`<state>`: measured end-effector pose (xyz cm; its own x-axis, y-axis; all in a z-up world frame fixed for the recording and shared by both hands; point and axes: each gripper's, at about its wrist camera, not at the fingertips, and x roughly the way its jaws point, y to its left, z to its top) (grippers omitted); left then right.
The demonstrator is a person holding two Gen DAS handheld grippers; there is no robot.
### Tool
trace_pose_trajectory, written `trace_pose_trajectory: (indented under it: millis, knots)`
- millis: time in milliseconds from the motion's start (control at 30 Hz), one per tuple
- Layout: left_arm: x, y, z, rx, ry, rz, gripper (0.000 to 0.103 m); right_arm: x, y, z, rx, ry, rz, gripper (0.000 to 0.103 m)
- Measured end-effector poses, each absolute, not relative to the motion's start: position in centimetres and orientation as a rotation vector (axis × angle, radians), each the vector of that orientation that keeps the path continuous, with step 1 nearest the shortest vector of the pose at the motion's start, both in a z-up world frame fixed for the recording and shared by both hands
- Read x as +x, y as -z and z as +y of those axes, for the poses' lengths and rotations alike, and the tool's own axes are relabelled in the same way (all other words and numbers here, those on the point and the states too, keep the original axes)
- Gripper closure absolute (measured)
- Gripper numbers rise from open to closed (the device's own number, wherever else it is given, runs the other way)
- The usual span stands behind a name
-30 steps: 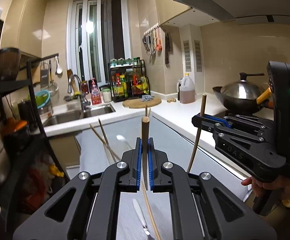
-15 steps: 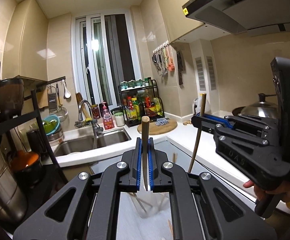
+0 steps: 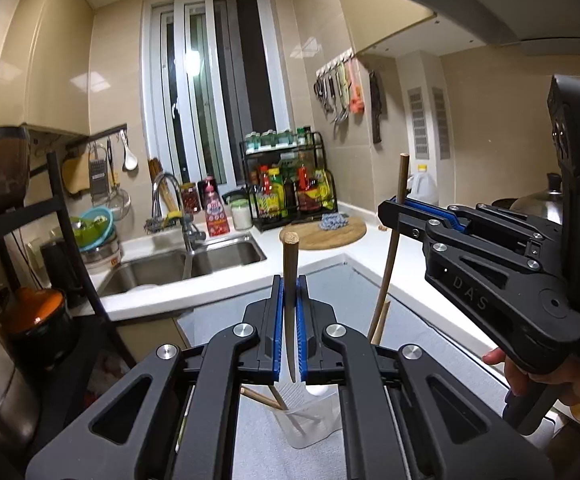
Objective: Organize utensils
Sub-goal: 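Position both held chopsticks above the holder openings, then open both tools to drop the chopsticks into the clear holder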
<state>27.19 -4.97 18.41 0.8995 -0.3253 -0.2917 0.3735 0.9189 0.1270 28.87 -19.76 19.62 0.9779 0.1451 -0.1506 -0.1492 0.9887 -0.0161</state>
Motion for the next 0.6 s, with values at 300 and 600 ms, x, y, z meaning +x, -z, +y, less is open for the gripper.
trace_pose_trajectory:
  millis: [300, 600]
  knots:
    - [29.4, -16.5, -4.7, 0.169, 0.354, 0.325, 0.097, 31.3, -16.3, -19.8, -0.015, -0.156, 0.229, 0.096]
    - [28.6, -16.2, -3.0, 0.108, 0.202, 0.258, 0.016, 30.5, -15.5, -20.6, 0.016, -0.100, 0.222, 0.046]
